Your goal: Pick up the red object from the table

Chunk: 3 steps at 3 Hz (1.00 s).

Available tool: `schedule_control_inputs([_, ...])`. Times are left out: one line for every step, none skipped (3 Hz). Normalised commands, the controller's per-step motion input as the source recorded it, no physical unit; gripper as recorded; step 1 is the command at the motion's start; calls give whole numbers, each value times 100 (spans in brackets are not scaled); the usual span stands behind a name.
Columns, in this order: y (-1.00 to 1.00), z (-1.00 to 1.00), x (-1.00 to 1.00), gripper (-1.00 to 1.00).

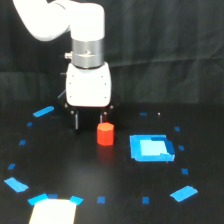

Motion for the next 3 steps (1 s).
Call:
schedule_control_inputs([-52, -54, 100, 100])
schedule_control_inputs([-44, -59, 94, -100])
schedule_control_inputs([-17, -26, 38, -100])
